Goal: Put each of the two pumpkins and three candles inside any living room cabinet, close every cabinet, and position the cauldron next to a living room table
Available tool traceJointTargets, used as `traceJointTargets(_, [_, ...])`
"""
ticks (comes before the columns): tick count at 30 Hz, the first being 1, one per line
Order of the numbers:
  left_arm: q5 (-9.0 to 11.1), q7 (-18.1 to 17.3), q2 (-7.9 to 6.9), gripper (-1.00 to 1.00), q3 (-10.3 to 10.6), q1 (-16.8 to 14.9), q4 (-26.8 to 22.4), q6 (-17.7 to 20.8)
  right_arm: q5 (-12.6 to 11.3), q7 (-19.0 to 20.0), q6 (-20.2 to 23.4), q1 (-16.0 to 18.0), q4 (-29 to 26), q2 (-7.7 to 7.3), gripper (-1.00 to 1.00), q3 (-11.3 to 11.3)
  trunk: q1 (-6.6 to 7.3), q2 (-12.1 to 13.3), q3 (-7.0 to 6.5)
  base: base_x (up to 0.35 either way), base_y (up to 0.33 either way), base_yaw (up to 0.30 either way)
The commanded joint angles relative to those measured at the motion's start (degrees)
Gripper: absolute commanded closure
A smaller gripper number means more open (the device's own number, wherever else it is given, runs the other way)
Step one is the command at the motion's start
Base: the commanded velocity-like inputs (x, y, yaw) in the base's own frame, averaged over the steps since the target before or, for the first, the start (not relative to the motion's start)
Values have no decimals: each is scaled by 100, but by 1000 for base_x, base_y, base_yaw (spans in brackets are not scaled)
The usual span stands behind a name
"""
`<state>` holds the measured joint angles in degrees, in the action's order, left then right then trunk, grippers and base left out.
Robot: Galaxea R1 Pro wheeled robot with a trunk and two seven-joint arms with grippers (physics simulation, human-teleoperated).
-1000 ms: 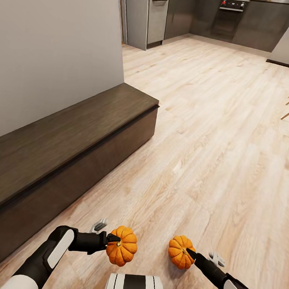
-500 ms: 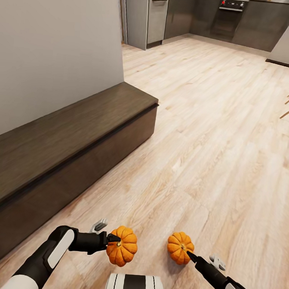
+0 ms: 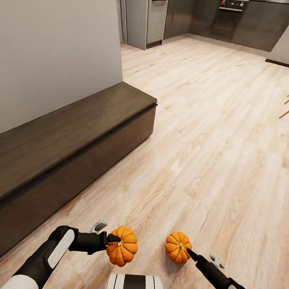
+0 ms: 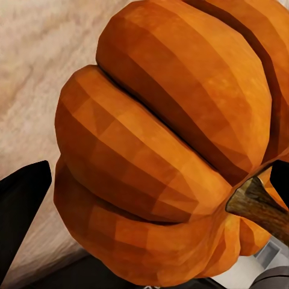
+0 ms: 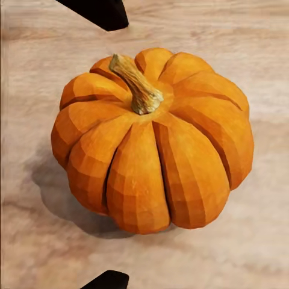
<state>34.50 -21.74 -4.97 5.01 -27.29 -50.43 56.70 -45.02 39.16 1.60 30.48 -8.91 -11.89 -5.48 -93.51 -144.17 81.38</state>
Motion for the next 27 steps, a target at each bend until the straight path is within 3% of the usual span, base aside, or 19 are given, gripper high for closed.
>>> traceJointTargets(1, [-31, -41, -4, 100, 8, -3, -2, 7, -63, 175, 28, 2, 70, -32, -100, -44, 1, -1, 3, 0, 0, 0])
traceJointTargets(5, [-31, -41, -4, 100, 8, -3, -2, 4, -68, 467, 47, 2, 256, -84, -100, -35, 1, -1, 3, 0, -63, 0])
traceJointTargets(14, [-31, -41, -4, 100, 8, -3, -2, 7, -63, 488, 27, 2, 301, -86, -100, -35, 1, -1, 3, 0, -66, 0])
traceJointTargets(27, [-31, -41, -11, 100, 16, -1, -179, 7, -65, 488, -5, 2, 302, -85, -100, -35, -25, -15, 225, 0, -1, 0])
